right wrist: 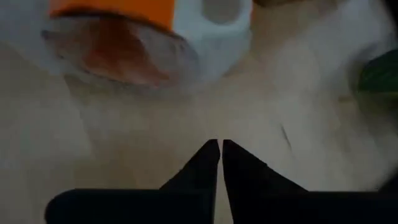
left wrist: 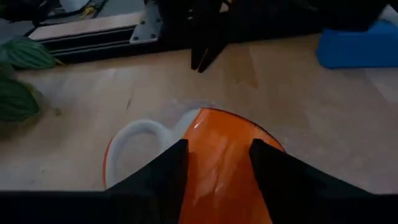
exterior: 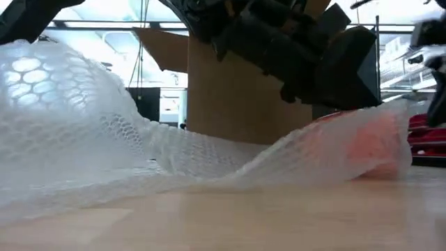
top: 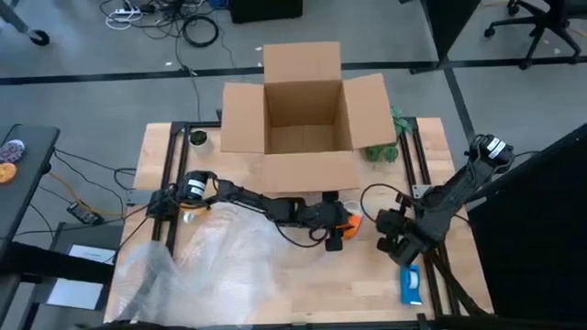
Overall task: Wrap mug
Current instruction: Wrap the orange mug with the bubble wrap
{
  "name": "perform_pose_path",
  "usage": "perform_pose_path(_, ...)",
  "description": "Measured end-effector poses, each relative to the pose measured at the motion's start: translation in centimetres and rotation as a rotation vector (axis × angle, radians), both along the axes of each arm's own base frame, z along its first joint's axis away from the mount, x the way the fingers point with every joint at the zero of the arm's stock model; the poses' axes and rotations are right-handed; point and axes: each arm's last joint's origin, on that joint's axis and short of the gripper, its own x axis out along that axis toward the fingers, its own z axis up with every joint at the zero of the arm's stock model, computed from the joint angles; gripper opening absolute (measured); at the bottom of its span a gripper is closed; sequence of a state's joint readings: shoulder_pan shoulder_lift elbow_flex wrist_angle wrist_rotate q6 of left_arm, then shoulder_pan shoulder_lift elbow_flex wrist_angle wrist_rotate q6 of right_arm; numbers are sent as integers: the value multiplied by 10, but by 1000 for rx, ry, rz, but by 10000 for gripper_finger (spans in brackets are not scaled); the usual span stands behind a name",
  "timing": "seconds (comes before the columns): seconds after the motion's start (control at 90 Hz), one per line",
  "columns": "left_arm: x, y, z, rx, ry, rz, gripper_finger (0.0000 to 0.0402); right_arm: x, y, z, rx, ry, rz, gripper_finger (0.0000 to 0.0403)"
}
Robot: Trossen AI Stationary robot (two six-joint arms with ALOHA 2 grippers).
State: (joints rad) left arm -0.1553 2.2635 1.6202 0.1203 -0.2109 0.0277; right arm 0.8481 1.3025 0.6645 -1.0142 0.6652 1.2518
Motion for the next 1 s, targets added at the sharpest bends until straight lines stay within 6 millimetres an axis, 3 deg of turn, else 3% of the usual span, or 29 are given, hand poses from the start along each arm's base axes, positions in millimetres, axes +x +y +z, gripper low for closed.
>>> perform_pose_path(0.133,-3,-6,-1,26,32,-24,162,0,-4,-23,31,-84,8,17)
perform_pose_path(0.233,-4,-8,-2,32,52,-29,162,2,-11,-28,33,-78,3,43)
perform_pose_path(0.522,-6,-8,-3,31,71,-28,162,9,-16,-12,157,-187,37,200)
perform_pose_path(0.644,-6,-10,-3,28,73,-30,162,6,-22,-21,97,-277,65,246)
perform_pose_path(0.811,-7,-14,-3,30,76,-40,162,5,-32,-50,145,-394,80,245)
perform_pose_path(1.0,-7,-14,-3,31,77,-41,162,16,-38,-56,165,-575,128,189)
